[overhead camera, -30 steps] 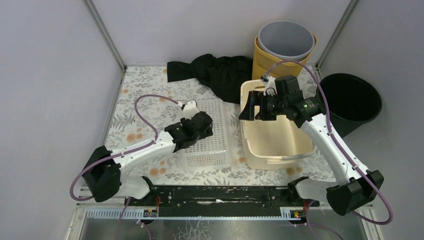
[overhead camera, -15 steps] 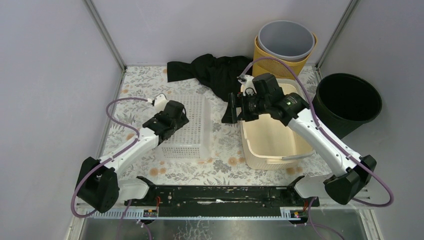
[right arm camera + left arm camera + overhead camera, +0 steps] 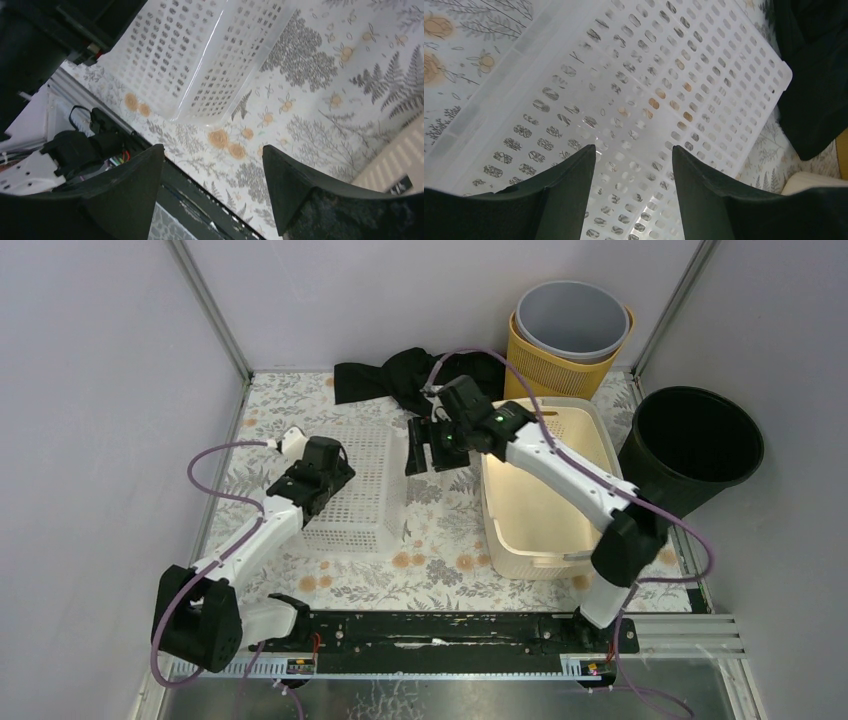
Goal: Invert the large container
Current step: Move the container to the corner of the board.
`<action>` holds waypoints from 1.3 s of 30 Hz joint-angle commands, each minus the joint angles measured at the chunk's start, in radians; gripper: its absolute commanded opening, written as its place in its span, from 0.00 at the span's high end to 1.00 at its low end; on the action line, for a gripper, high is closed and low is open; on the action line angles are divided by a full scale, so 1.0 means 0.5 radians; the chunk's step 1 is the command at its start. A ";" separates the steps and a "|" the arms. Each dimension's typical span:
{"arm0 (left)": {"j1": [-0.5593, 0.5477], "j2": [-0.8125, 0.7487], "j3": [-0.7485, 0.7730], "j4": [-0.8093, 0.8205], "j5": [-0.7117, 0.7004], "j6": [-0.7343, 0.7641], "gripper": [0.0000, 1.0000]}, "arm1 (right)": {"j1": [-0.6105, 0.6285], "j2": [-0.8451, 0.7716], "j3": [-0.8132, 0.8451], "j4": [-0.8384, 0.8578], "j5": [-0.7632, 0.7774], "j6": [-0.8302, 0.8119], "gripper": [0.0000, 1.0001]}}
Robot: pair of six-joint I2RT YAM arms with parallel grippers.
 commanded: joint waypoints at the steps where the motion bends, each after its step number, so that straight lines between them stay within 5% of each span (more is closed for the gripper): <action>1: 0.142 0.016 -0.082 -0.127 -0.009 0.058 0.34 | 0.075 0.263 0.238 0.060 0.148 0.054 0.24; 12: 0.466 0.071 0.019 -0.087 0.077 0.110 0.35 | 0.084 0.828 0.515 0.367 0.056 0.249 0.44; 39: 0.675 0.209 0.077 0.080 0.064 0.056 0.36 | 0.240 1.458 0.913 0.845 -0.065 0.447 0.43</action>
